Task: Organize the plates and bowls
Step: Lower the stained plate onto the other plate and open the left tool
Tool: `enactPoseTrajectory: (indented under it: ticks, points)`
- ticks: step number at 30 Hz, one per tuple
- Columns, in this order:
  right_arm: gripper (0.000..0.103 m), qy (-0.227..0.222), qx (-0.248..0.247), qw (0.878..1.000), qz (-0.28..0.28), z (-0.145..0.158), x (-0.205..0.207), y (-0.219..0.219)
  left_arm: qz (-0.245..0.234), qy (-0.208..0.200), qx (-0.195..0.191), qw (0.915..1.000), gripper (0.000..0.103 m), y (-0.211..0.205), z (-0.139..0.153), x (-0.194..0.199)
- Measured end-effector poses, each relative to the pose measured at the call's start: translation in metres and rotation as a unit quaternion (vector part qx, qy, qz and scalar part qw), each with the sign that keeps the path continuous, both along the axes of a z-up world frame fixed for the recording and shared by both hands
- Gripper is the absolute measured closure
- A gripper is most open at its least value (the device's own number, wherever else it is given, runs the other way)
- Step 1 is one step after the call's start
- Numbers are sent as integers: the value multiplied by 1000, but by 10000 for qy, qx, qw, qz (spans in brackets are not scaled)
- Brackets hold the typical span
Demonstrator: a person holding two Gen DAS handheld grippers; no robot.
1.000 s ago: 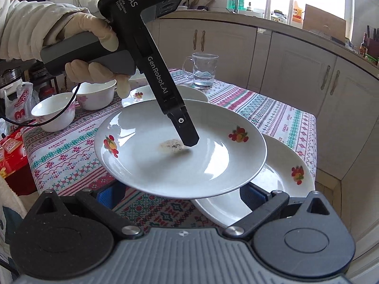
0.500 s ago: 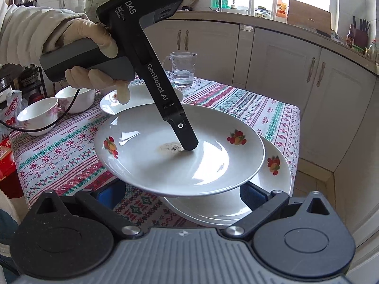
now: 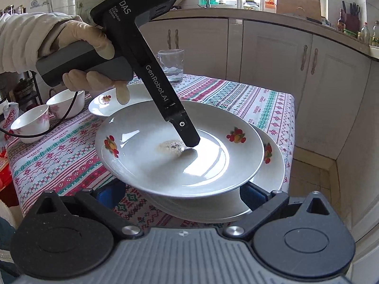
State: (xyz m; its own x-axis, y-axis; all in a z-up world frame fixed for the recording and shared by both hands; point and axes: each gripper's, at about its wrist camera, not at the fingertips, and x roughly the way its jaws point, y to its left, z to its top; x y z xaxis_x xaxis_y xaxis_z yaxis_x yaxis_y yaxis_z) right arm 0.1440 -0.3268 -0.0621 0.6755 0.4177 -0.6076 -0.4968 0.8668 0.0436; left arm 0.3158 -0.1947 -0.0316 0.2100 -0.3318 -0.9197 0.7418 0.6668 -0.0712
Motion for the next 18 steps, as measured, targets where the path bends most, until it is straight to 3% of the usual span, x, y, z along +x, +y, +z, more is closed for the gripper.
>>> enactPoseTrajectory:
  ticks: [18]
  points:
    - [0,69,186,9996,-177,3,-3,-10,-5,-8,205,9998,16,-17,-3,5]
